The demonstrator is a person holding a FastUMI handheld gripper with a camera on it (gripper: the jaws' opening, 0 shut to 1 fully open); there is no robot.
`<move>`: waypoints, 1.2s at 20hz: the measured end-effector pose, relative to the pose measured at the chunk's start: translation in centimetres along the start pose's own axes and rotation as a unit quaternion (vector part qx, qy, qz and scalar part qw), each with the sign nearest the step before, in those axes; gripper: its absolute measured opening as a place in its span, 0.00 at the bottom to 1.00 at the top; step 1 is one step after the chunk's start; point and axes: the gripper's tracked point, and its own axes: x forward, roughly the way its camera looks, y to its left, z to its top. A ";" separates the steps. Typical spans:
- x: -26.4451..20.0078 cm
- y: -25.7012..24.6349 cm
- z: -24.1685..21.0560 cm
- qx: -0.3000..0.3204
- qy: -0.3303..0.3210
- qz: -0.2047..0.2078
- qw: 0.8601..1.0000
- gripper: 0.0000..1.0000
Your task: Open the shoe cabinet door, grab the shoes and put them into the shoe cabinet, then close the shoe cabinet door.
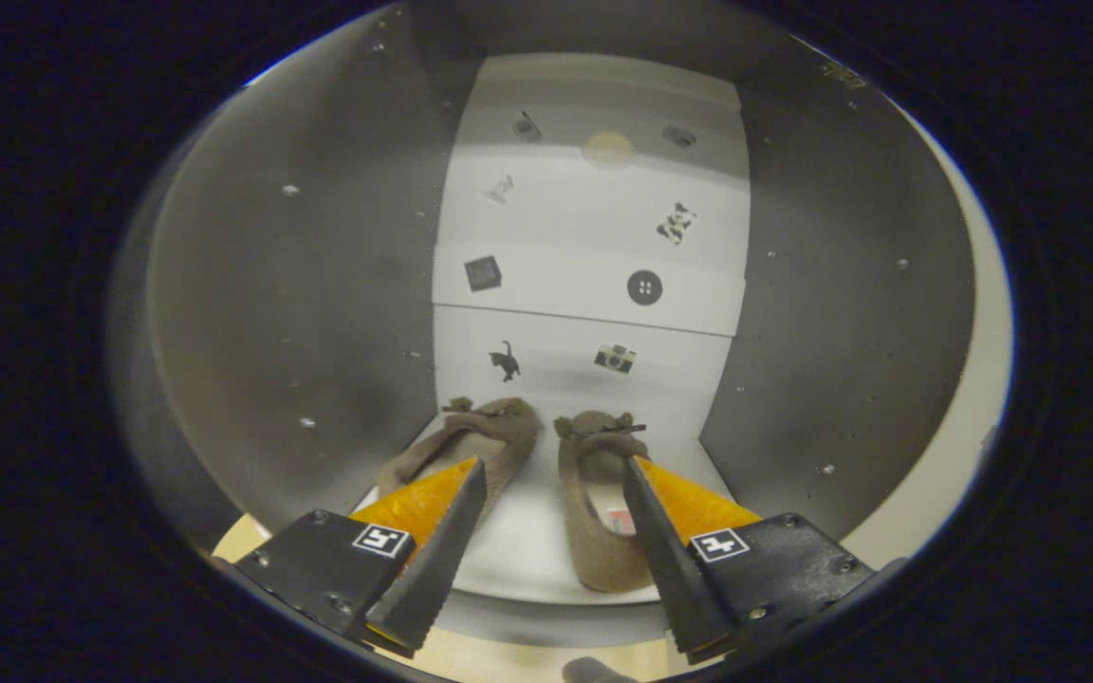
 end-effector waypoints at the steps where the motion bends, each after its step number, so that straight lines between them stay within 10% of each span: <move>1: -2.2 0.9 0.5 -0.003 -0.012 0.017 1.000 0.93; 16: -39.2 -1.0 -1.4 0.010 -0.100 0.050 0.994 1.00; 24: -48.5 -14.1 -5.9 0.034 -0.094 -0.045 0.994 1.00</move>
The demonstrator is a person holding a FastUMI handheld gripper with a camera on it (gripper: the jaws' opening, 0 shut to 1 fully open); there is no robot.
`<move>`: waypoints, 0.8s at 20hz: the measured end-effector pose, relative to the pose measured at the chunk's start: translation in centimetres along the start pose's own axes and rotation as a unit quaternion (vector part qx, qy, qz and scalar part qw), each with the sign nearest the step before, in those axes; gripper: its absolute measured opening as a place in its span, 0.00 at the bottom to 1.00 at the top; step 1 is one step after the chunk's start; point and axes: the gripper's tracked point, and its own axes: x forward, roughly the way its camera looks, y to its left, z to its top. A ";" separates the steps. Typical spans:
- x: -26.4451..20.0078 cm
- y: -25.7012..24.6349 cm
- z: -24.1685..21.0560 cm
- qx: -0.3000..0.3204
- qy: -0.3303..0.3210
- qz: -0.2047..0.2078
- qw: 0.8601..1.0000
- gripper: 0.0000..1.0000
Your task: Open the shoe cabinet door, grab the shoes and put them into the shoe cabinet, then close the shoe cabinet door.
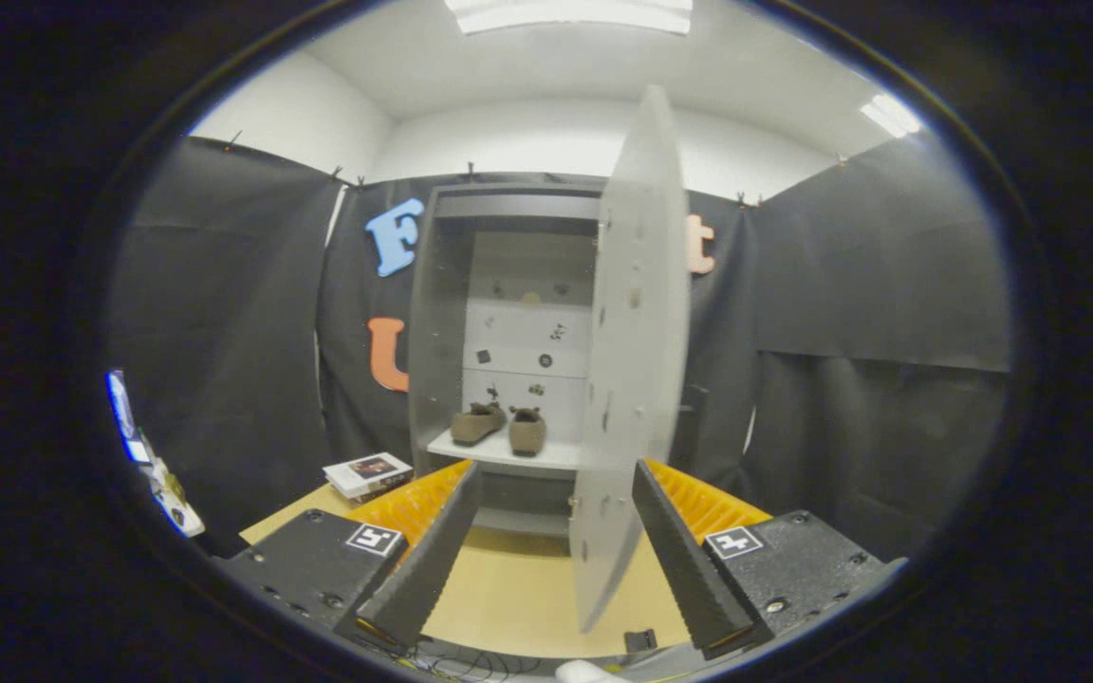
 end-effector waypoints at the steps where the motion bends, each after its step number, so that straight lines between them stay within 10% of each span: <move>1: -0.2 -2.2 -0.3 0.011 0.004 -0.013 1.000 1.00; 10: 2.0 -18.0 -2.7 0.068 0.031 -0.036 0.997 1.00; 16: 7.3 -16.7 -2.6 0.067 0.036 0.072 0.994 1.00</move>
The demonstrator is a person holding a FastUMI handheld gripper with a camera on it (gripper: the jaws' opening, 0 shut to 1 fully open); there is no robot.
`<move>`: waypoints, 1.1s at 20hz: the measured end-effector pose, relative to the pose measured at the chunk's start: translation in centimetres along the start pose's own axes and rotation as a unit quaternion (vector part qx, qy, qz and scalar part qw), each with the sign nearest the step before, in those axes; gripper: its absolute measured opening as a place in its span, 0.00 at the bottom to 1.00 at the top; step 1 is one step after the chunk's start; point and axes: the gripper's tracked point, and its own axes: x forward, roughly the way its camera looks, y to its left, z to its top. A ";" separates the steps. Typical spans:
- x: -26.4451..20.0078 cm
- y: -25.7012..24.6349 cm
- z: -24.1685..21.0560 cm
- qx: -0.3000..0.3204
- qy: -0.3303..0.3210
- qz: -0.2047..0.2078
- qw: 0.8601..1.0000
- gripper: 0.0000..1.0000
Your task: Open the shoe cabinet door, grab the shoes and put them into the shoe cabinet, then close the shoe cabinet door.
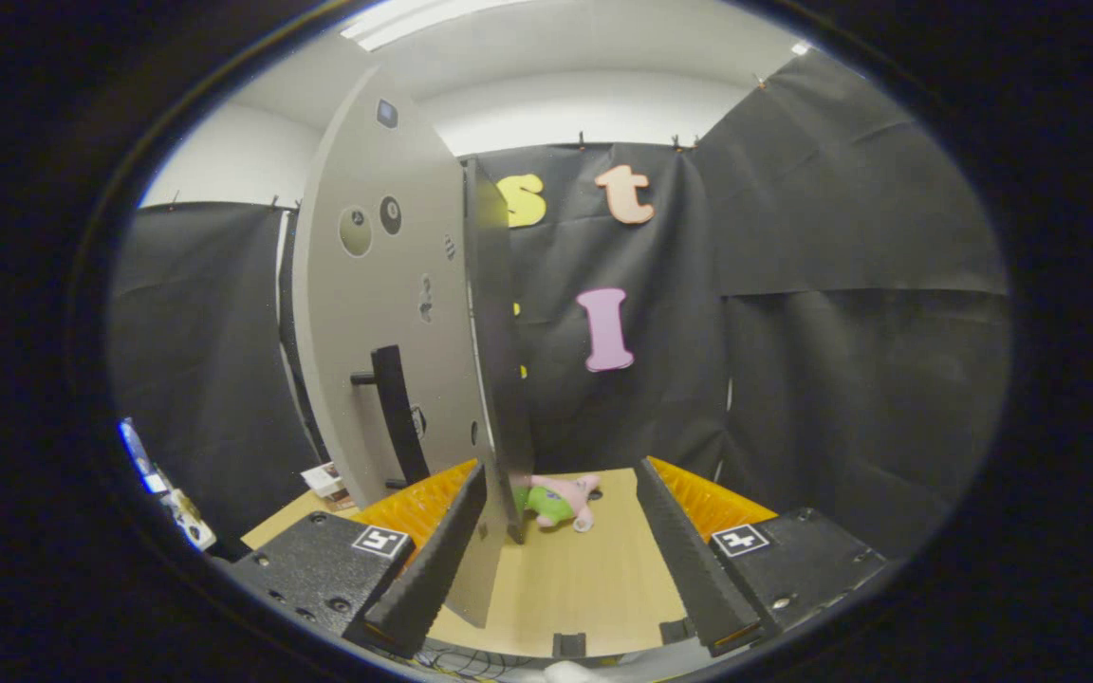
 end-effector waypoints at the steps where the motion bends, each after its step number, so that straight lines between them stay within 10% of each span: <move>1: 1.0 0.5 0.3 -0.002 0.002 0.021 1.000 1.00; 9: 5.4 5.0 1.6 -0.021 0.008 0.112 0.993 1.00; 22: 5.9 14.1 0.7 -0.018 0.025 0.064 0.997 0.97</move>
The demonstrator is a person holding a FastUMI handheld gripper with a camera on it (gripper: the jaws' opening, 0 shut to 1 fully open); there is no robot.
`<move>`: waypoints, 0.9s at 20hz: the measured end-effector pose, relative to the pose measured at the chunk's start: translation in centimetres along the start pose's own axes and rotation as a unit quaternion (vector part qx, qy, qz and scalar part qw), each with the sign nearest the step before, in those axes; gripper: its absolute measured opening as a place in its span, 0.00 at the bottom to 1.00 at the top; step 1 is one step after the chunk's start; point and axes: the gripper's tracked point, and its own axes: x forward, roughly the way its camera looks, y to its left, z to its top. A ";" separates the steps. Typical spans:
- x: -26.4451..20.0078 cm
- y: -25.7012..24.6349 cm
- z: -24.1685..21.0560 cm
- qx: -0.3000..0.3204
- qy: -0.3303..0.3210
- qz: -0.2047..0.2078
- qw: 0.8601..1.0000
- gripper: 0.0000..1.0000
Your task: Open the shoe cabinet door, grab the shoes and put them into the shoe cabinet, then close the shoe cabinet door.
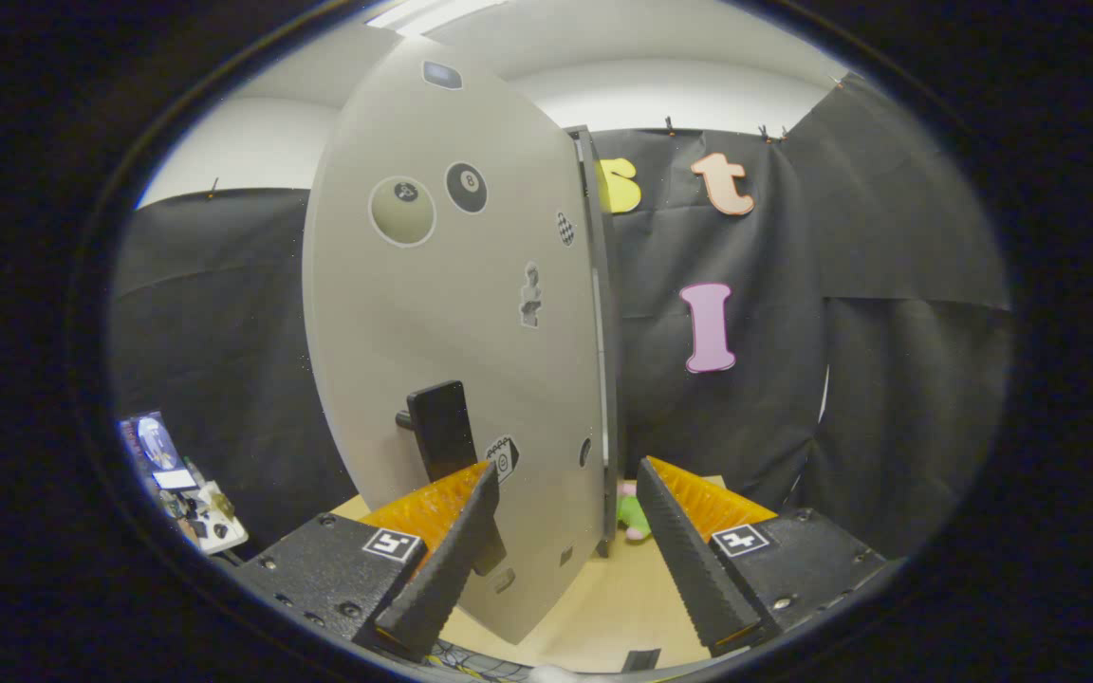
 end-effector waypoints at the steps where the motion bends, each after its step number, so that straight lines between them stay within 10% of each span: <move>1: 0.3 1.1 0.0 0.000 -0.001 -0.004 1.000 0.97; 18: 9.3 16.6 -0.9 -0.059 0.000 0.008 0.998 1.00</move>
